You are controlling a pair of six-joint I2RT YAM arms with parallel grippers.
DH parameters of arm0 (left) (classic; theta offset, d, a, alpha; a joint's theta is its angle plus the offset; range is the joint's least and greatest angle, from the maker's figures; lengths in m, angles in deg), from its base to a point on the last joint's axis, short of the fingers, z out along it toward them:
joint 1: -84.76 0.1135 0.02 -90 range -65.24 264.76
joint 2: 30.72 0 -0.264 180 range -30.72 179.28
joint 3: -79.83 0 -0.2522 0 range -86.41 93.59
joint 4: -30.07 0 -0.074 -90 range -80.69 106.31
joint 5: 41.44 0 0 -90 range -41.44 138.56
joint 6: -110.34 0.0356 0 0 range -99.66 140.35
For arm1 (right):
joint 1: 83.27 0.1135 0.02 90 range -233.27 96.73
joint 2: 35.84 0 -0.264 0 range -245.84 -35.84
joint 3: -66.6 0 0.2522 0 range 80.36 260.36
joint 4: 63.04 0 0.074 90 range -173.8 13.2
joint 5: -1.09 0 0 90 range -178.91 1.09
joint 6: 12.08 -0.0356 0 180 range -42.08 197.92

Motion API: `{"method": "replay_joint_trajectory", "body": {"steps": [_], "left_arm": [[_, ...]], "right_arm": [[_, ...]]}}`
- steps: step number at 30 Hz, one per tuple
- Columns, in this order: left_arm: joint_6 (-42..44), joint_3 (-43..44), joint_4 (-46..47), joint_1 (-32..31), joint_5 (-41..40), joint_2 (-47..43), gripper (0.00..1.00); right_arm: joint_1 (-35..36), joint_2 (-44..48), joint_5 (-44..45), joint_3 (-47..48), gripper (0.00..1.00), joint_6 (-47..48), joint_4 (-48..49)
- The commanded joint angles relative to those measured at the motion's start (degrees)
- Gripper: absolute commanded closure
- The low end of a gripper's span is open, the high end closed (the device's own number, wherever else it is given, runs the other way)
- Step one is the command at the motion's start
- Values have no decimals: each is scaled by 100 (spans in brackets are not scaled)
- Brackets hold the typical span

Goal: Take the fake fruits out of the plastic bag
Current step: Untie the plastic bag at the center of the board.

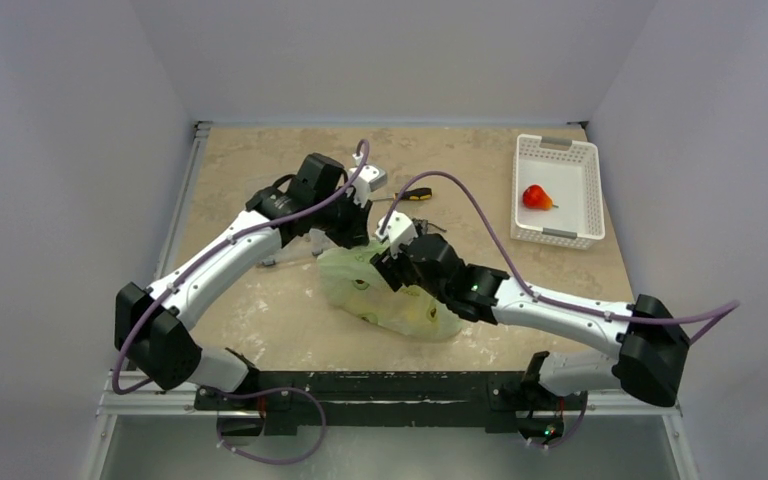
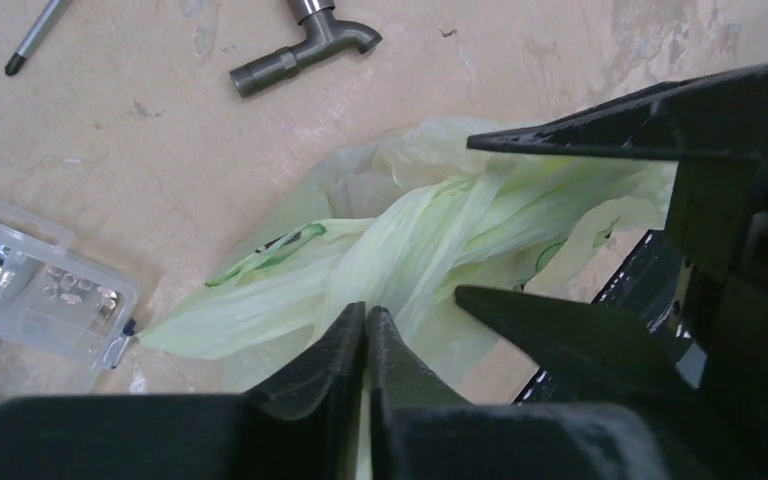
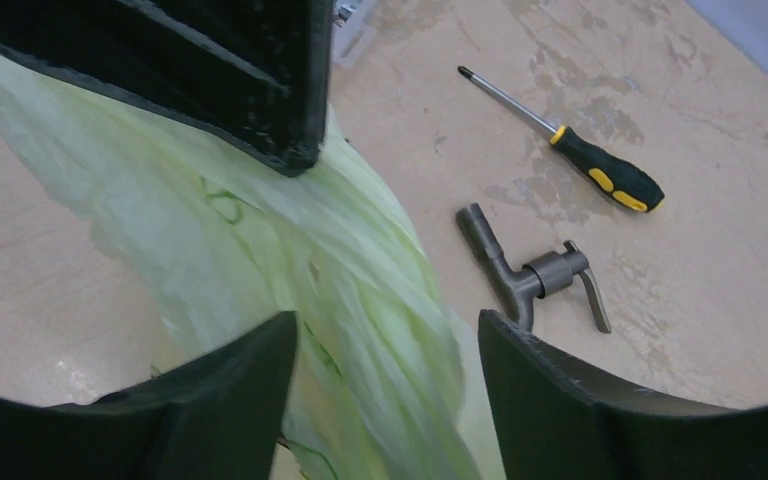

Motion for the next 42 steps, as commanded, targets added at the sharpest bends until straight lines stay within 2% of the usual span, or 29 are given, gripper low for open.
{"method": "replay_joint_trajectory", "body": {"steps": [1,5,8,9,11,13,15,18,20,22,23,24,26,28,31,32,34,36,38,42], "left_arm": [[-260,3,124,-63,-387,-144,100],[-572,-243,320,-61,-382,-274,100],[-966,-588,654,-58,-646,-523,100],[-1125,-719,740,-61,-891,-649,100],[-1423,-967,814,-60,-1712,-958,100],[-2142,-1317,897,-60,-2742,-1413,100],[-2741,-1818,1206,-52,-3306,-1944,100],[-3650,-2572,1804,-60,-3636,-2691,100],[-3934,-2924,2272,-41,-3416,-3040,100],[-3599,-2905,2700,-1,-2761,-3221,100],[-3354,-2715,2613,1,-2554,-3244,100],[-3064,-2508,2404,-4,-2356,-3251,94],[-2348,-2128,2125,-1,-1899,-3185,68],[-1570,-1735,1734,-7,-1329,-2991,50],[-389,-1151,948,-24,-236,-2509,34],[79,-948,640,-119,-159,-2343,31],[731,-672,281,-455,-575,-2098,30],[1179,-587,273,-965,-1406,-1961,30],[1346,-561,454,-1200,-2228,-1879,36],[1548,-727,881,-1352,-2599,-1873,43]], "right_arm": [[303,-436,644,447,38,495,417],[324,-594,1600,378,61,418,713],[324,-341,1863,213,67,254,924],[324,-212,1874,124,71,248,1011],[324,45,2046,-25,86,46,1099],[317,319,2350,-157,97,-839,1093],[306,654,2121,-380,100,-1825,1145],[307,1038,2031,-771,100,-3174,1468],[300,1188,1726,-1089,100,-3694,2131],[281,1170,1098,-1236,97,-2897,2876],[284,1123,1063,-1091,99,-2618,2686],[281,1065,955,-916,100,-2397,2446],[280,988,872,-753,100,-1833,2249],[280,1008,774,-789,100,-1397,2278],[278,992,444,-778,100,-898,2269],[277,959,370,-705,100,-791,2175],[273,868,228,-586,100,-705,2029],[279,791,125,-496,100,-658,1952],[276,761,82,-482,100,-678,1940],[275,813,-67,-581,100,-706,2078]]}}
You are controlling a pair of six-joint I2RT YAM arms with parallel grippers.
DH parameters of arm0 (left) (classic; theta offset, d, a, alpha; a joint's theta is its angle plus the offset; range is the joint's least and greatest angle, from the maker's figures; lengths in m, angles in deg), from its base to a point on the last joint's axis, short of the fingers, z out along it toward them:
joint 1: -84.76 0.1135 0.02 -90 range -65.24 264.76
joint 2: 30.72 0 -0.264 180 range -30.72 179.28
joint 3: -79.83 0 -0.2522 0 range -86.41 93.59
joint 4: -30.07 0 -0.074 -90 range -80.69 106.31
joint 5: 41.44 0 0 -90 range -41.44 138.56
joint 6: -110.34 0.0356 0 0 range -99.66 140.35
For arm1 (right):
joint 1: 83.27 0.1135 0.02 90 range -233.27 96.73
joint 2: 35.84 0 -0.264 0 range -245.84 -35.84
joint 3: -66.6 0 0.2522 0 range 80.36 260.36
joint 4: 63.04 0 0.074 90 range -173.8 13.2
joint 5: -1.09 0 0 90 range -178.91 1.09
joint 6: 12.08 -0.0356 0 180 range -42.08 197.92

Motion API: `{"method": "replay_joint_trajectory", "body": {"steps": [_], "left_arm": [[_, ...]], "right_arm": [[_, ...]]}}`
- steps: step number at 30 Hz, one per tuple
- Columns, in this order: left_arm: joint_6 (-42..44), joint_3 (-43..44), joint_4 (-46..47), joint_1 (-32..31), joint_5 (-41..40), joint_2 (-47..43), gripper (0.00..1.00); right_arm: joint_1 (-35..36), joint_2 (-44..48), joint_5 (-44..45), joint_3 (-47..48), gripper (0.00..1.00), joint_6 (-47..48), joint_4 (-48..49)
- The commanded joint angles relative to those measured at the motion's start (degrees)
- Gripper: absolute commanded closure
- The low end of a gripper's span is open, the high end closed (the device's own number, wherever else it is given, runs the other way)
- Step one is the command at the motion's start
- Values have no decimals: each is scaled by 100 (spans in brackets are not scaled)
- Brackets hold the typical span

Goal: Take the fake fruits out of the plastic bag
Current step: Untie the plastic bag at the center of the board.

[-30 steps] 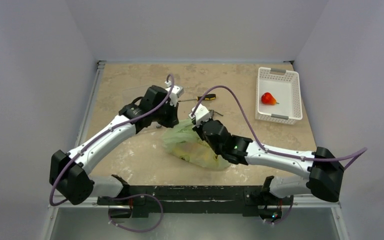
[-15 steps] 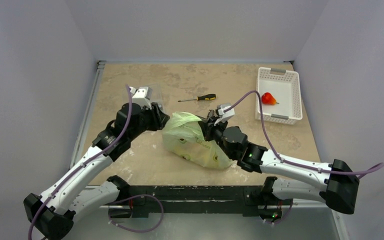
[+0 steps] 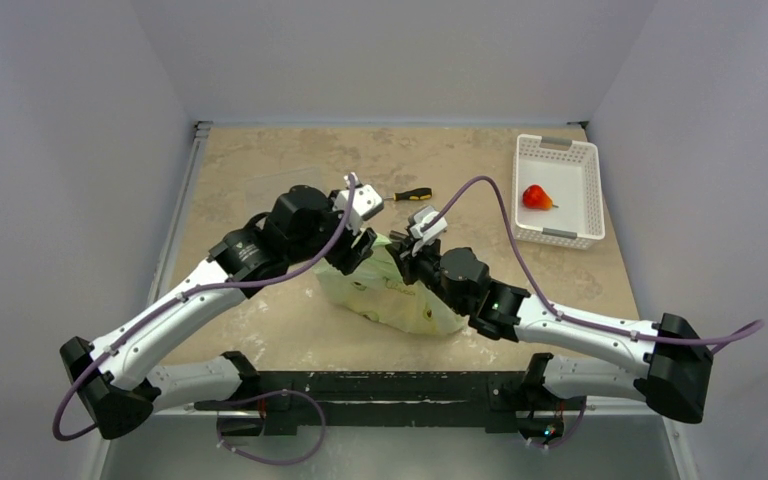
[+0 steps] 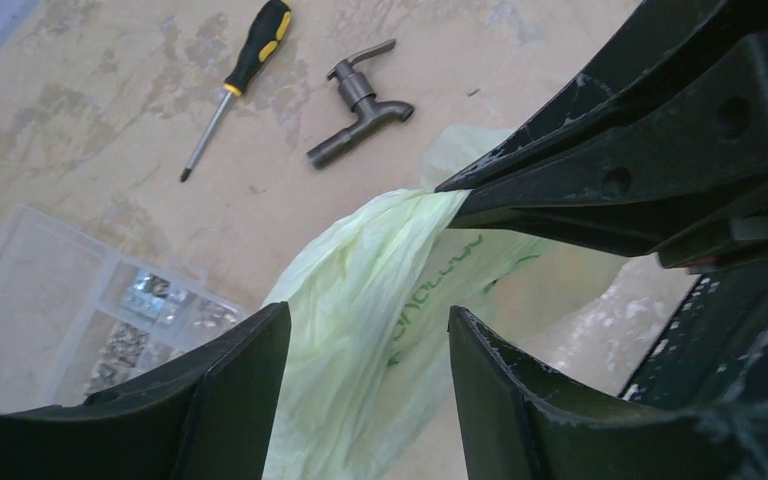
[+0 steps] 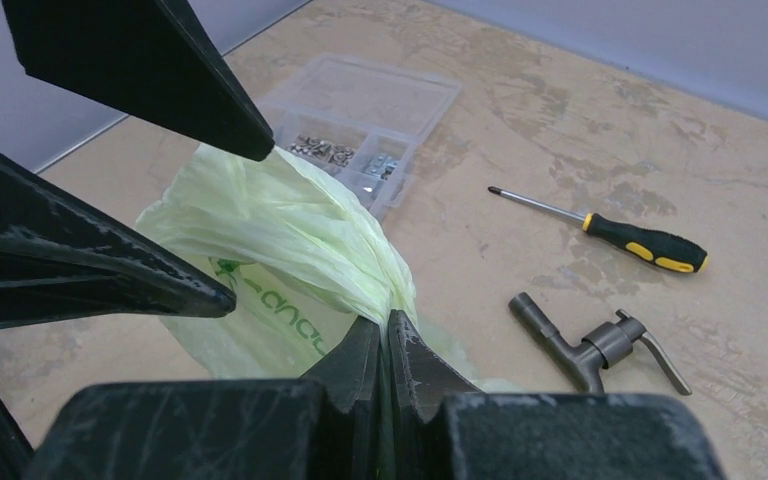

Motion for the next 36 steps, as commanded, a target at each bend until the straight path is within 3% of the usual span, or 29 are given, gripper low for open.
{"method": "replay_joint_trajectory", "body": {"steps": [1,6,11,13,14,15,20,24,29,32,36], "left_arm": [[769,-2,399,-145,-803,-37,44],[760,55,482,-335,-1120,264,52],[737,60,533,-504,-1016,489,53],[727,131,526,-505,-1121,607,62],[685,216,493,-507,-1255,700,74],[643,272,456,-507,-1403,762,80],[-189,151,677,-507,-2182,712,100],[-1205,-389,1096,-505,-2723,308,100],[-2276,-923,1328,-505,-3040,-187,100],[-2993,-1291,1449,-496,-3257,-579,100],[-4615,-1399,766,-498,-4271,-962,100]], "right_arm": [[-12,69,-302,162,100,154,218],[-6,18,-324,145,100,145,232],[-11,1,-294,151,100,145,271],[-6,-3,-296,155,100,159,262],[-6,-13,-276,152,100,165,257],[-11,-17,-201,156,100,175,230],[-4,81,429,45,81,106,82],[-4,305,606,-187,66,264,-19],[-4,424,730,-257,79,395,-106],[-4,414,832,-252,100,161,-23],[3,811,1784,-511,100,-1400,147]]}}
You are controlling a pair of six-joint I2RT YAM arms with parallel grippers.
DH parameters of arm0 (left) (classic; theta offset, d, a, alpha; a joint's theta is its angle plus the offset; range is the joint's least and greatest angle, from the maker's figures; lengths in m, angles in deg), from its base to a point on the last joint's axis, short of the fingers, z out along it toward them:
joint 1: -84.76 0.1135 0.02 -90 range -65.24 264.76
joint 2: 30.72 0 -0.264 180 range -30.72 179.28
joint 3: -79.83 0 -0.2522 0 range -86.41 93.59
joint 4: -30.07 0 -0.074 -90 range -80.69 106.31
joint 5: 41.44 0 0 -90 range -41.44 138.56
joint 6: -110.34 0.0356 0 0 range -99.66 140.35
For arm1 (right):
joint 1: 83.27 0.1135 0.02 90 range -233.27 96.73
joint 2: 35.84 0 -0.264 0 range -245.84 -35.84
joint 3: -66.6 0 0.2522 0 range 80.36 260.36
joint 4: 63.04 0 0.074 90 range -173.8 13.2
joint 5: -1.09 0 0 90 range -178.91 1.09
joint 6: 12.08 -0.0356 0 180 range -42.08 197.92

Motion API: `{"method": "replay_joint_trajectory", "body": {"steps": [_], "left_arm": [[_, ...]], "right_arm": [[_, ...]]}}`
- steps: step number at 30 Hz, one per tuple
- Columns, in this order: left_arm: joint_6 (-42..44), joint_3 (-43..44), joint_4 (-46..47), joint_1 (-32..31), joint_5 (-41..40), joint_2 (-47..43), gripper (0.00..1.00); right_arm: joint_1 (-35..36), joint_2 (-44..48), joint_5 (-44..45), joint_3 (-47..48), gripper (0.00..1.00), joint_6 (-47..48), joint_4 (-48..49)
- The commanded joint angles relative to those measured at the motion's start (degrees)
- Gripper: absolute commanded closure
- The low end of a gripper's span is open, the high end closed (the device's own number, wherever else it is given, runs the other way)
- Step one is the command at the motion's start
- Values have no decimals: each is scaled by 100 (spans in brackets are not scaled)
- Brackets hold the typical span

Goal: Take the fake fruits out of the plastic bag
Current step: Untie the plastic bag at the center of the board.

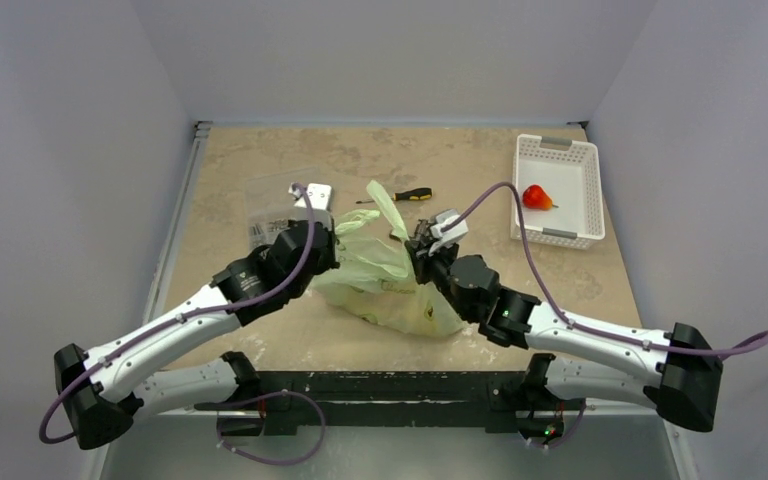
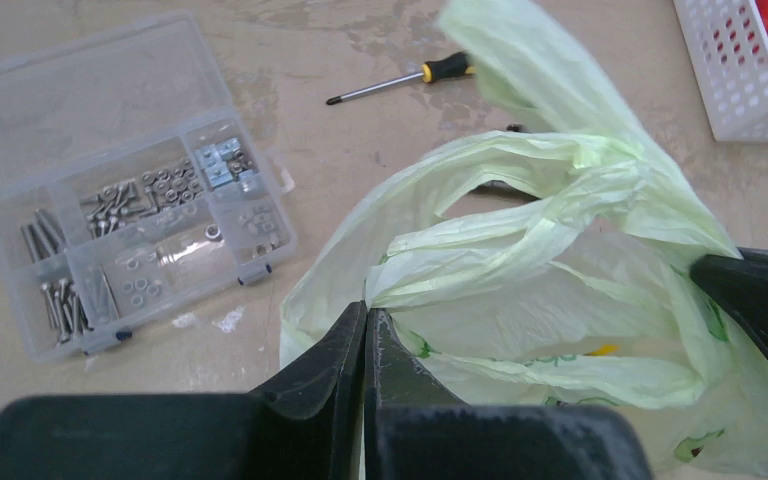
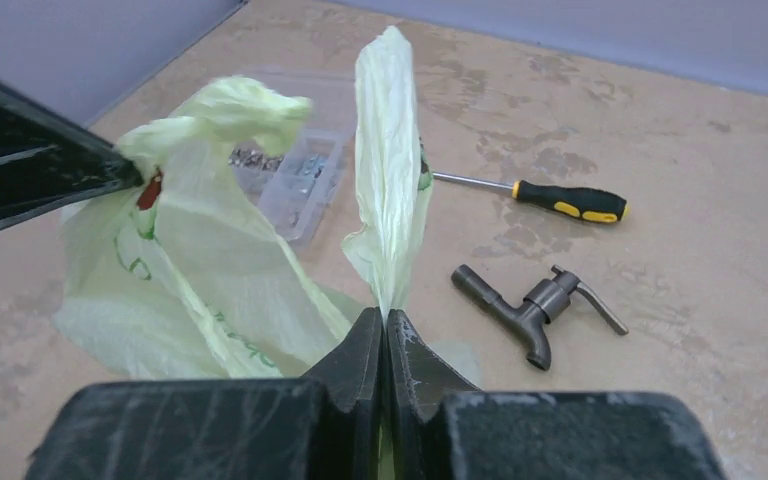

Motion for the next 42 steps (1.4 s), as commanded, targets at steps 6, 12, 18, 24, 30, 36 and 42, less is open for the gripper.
{"method": "replay_joint_trajectory", "body": {"steps": [6,12,18,24,30,36,42], "left_arm": [[-4008,-585,-542,60,-1483,-1156,100],[-4978,-1019,-604,77,-1272,-1710,100],[-3699,-698,-690,94,-605,-1746,100],[-45,-97,-569,108,1300,-1468,22],[1577,1181,-1394,384,2565,-739,0],[1686,2458,-2054,801,2617,480,6],[1617,2601,-2172,850,2169,729,74]], "right_arm": [[-26,1539,2667,-1231,100,-6197,-662],[-18,884,3263,-355,100,-7192,-3133],[-18,1644,2130,-915,100,-3592,-988],[-18,2018,433,-1128,100,-2100,-244],[-13,1924,21,-1159,100,-1837,16],[-18,1821,-158,-993,100,-1745,-2],[-18,1908,-341,-595,100,-1246,-767]]}}
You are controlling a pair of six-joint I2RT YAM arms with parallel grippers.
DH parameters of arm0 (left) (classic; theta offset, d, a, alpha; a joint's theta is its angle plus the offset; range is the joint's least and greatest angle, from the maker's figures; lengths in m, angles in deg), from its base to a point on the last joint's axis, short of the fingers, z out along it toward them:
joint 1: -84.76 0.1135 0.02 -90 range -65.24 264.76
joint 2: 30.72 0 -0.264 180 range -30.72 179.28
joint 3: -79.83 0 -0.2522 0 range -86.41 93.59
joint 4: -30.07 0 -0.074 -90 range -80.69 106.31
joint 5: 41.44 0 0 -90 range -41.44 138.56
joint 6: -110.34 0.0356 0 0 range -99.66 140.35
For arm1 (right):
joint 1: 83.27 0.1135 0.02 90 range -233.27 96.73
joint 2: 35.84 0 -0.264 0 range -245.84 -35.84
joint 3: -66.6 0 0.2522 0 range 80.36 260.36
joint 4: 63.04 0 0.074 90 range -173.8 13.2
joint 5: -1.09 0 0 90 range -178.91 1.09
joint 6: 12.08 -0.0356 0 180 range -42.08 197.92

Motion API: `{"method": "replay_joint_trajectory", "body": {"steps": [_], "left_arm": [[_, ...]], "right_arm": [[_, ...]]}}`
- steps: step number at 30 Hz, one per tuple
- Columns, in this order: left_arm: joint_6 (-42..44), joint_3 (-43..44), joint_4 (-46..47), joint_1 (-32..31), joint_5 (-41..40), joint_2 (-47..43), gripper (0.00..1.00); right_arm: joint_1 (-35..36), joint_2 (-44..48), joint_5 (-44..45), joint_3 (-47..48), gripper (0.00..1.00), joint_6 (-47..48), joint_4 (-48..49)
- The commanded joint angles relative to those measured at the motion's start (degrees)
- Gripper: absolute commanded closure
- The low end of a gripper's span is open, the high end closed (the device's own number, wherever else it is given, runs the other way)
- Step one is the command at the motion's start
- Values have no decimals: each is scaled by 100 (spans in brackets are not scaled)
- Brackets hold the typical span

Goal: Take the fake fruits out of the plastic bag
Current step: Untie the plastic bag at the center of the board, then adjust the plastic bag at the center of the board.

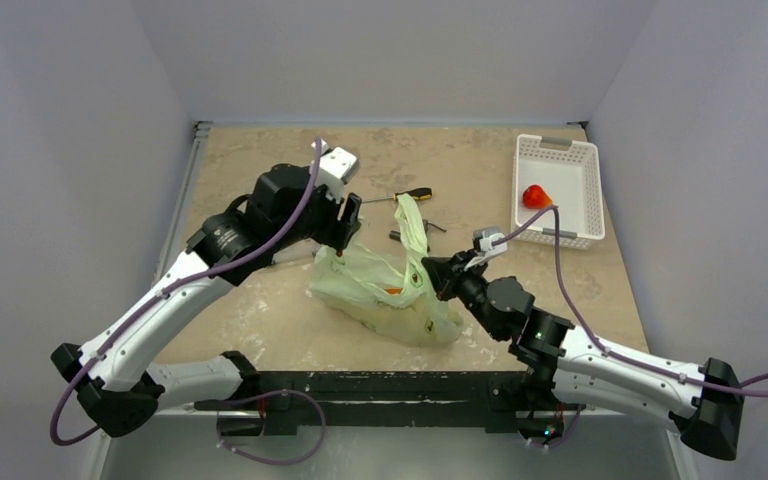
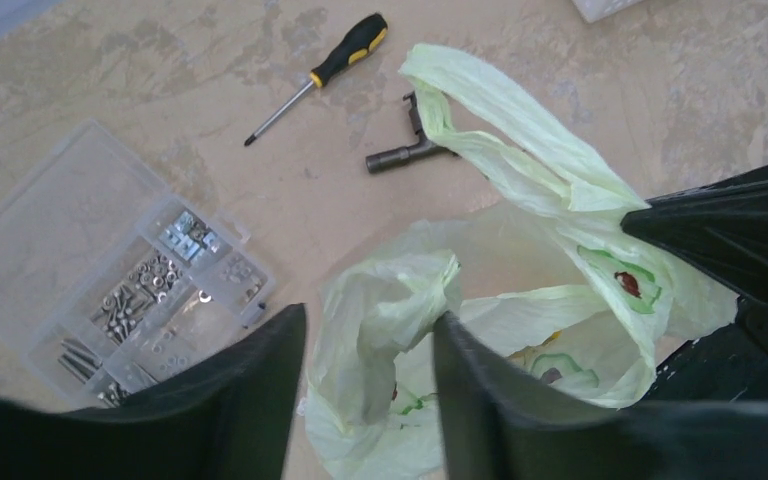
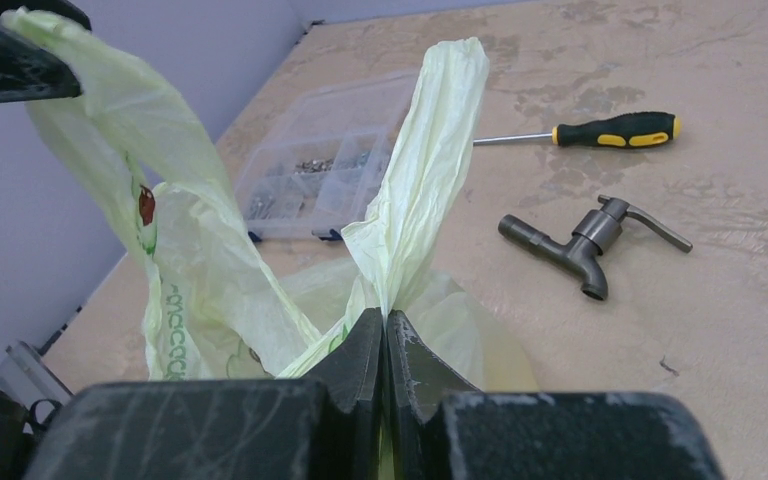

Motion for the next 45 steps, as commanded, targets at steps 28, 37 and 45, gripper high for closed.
{"method": "replay_joint_trajectory", "body": {"steps": [28,37,45], "left_arm": [[-813,-674,400,56,336,-719,100],[-2577,183,-364,63,-1851,-563,100],[-4215,1028,-1148,1219,-2541,-547,100]], "right_arm": [[-2217,-4900,-2323,6045,4,721,-4411],[-2226,-3621,-3024,5068,100,1041,-1669],[-2231,-1175,-4566,2782,100,2426,2151]]}}
